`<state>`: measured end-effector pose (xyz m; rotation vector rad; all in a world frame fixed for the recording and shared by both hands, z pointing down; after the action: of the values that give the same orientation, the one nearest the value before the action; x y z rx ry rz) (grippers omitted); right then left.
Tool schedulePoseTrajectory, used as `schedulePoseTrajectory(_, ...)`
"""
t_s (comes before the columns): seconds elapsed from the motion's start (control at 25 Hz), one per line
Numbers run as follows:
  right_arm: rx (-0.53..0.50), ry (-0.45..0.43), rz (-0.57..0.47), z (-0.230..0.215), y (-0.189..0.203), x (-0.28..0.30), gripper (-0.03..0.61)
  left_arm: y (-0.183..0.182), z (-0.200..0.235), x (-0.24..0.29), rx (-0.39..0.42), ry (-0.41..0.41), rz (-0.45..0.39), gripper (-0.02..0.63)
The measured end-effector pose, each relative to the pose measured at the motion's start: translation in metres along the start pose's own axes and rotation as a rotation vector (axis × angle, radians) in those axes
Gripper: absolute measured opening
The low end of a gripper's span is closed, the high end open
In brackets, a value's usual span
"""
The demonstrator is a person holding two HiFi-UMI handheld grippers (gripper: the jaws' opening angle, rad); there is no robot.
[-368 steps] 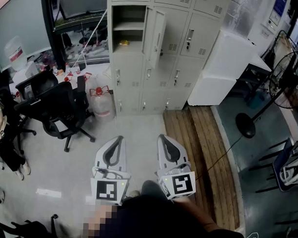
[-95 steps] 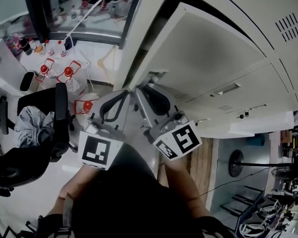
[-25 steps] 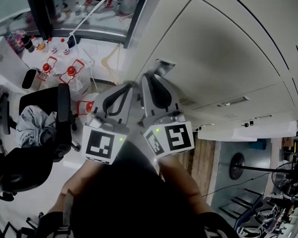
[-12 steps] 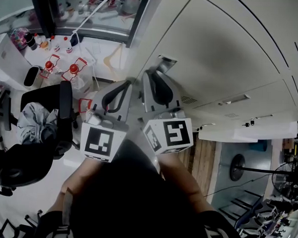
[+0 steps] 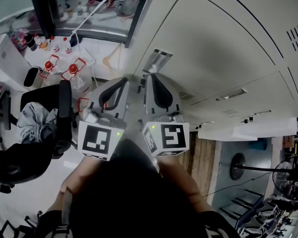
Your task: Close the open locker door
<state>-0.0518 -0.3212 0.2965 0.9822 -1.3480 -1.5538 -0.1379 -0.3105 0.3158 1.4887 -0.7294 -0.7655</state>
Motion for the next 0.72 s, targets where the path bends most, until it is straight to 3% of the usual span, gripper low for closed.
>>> schedulePoseTrajectory(0.72,-0.022,0.080,-0.009,-0.020,-0.003,-0.040,0.015,-0.016,-0.001,-0.009,0.020,-0.034,-0.015,0.002)
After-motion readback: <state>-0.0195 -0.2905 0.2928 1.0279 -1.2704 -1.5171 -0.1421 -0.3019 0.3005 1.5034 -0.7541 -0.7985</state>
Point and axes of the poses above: the fingertips, and each gripper's own axes: x forward along the fingers, z to its left, y out of its underside, the point moved 3 cm from there along -x, backward along the fingers, and after that the axes turned 2 degrees about y, right-handed, at the moved point
